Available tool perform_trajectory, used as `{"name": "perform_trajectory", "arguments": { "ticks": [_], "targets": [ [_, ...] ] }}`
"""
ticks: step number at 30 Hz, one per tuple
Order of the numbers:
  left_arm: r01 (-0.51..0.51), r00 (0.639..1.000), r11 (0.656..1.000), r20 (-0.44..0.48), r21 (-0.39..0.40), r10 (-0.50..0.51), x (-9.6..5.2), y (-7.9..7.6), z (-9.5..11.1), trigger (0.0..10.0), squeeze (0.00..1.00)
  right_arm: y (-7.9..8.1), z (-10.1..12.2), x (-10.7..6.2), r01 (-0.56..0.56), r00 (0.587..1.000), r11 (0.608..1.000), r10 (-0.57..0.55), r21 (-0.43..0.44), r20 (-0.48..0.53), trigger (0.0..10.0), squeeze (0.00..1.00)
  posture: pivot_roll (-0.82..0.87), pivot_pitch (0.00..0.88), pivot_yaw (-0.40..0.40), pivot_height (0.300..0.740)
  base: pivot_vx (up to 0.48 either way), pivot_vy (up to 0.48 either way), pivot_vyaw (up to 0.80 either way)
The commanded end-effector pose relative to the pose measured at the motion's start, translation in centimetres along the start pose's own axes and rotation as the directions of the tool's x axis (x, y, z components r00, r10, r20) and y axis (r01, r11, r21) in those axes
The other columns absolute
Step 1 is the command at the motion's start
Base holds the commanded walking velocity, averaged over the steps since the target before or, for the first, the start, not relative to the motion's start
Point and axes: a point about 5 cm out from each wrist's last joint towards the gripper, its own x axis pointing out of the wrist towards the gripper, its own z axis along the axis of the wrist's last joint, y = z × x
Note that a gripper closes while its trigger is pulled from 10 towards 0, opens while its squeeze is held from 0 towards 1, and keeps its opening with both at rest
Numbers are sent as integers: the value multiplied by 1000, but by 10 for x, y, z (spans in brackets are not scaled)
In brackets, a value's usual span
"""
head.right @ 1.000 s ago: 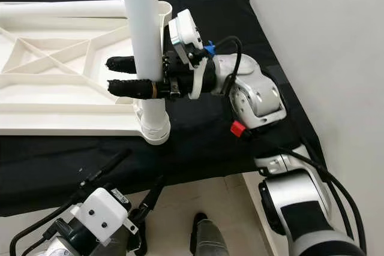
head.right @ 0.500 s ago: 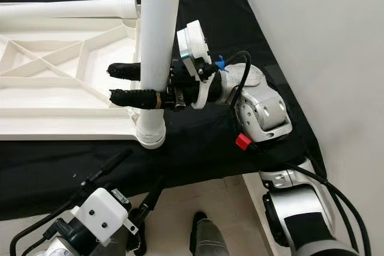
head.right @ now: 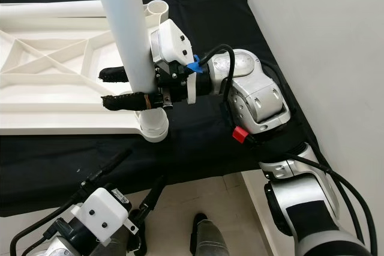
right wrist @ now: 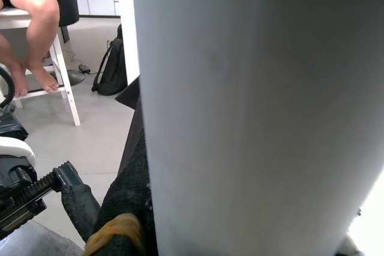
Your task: Building children table
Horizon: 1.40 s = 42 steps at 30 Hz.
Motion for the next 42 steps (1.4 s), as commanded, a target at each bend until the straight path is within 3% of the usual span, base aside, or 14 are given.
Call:
{"name": "perform_trajectory", "arguments": {
  "ticks": [1, 10, 12, 32, 42],
  "targets": [
    [13, 999, 1000, -34, -18, -14, -1, -5, -6, 10000, 0, -1, -27, -6, 71, 988, 994, -58, 86, -146, 10000, 0, 34, 363, -36, 740, 0, 0, 0],
    [14, 999, 1000, -34, -18, -15, -1, -5, -6, 10000, 0, -1, -33, -6, 119, 986, 981, -99, 153, -137, 10000, 0, 30, 362, -34, 740, 0, 0, 0],
    [14, 999, 1000, -35, -18, -15, -1, -4, -6, 10000, 0, -6, -37, -8, 171, 978, 970, -147, 170, -146, 10000, 0, 30, 362, -34, 740, 0, 0, 0],
    [16, 999, 1000, -37, -17, -17, -1, -4, -7, 10000, 0, -2, -43, -8, 319, 944, 925, -291, 205, -158, 10000, 0, 30, 358, -27, 740, 0, 0, 0],
    [17, 999, 1000, -38, -16, -17, 0, -3, -9, 10000, 0, 1, -47, -11, 468, 881, 859, -435, 207, -186, 10000, 0, 27, 350, -24, 740, 0, 0, 0]
  ]
}}
